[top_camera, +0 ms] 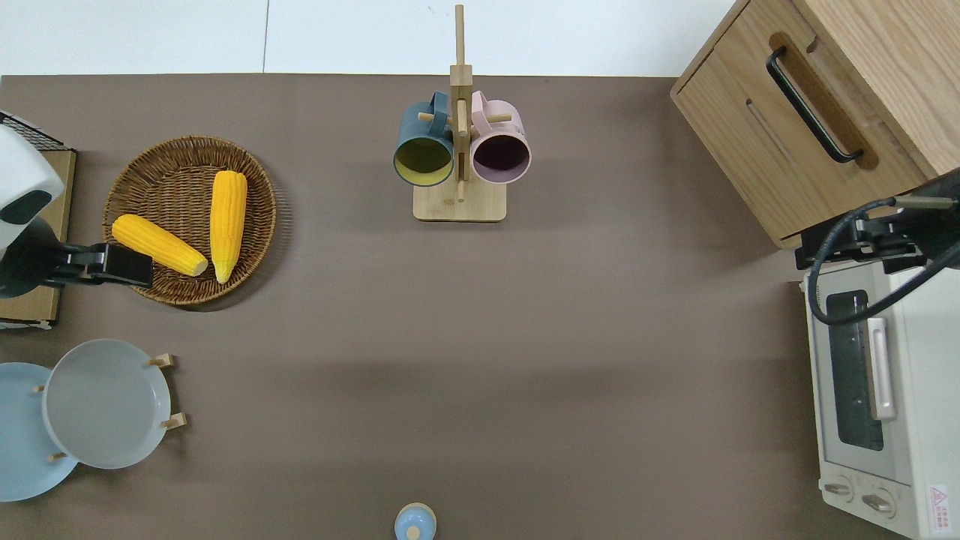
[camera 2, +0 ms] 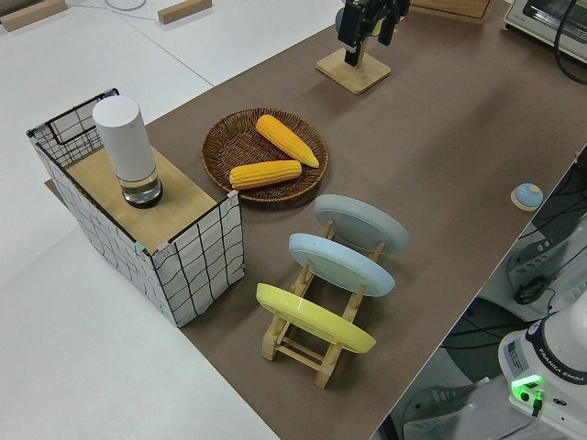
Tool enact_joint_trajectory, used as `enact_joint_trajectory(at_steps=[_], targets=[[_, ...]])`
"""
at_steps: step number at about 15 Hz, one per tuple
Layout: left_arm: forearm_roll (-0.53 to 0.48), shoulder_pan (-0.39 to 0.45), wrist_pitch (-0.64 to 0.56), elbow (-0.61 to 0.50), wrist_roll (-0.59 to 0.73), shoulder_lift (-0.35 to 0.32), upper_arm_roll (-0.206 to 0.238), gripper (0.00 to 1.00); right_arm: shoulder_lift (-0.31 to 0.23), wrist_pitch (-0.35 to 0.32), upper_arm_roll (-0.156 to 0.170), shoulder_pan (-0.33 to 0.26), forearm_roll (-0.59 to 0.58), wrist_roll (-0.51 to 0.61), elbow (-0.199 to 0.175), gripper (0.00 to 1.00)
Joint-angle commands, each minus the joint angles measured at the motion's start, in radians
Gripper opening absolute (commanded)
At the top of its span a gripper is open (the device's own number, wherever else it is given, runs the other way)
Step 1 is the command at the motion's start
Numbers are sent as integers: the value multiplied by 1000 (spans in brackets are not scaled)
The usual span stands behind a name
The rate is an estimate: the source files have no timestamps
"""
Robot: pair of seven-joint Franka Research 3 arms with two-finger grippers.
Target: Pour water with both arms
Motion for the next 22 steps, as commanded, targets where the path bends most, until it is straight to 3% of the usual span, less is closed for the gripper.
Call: enact_joint_trajectory(at_steps=[1, 4, 6, 8, 11, 13, 17, 19, 22], targets=[[27, -1, -20, 24, -4, -12, 5, 998, -21, 33, 9, -16, 17, -23, -24, 992], [27, -1, -19, 25, -2, -10, 5, 998, -12, 64, 18, 2, 14, -18, -55, 990], [30, 5, -16, 25, 7, -9, 10, 998, -9, 159, 24, 39, 14, -18, -120, 992], [25, 4, -4, 26, 67, -3, 60, 998, 38, 229, 24, 92, 14, -3, -154, 992], [25, 5, 41, 48, 191, 13, 159, 998, 120, 433, 24, 220, 14, 123, -194, 990], [21, 5, 93, 48, 278, 28, 234, 998, 178, 528, 24, 263, 13, 137, -194, 992], [-13, 11, 221, 45, 367, 45, 353, 998, 243, 683, 24, 304, 11, 138, -191, 990], [-48, 74, 283, 45, 493, 66, 370, 998, 279, 774, 38, 316, 5, 137, -184, 990], [-120, 134, 361, 37, 555, 86, 370, 998, 313, 880, 40, 335, -24, 128, -181, 987]])
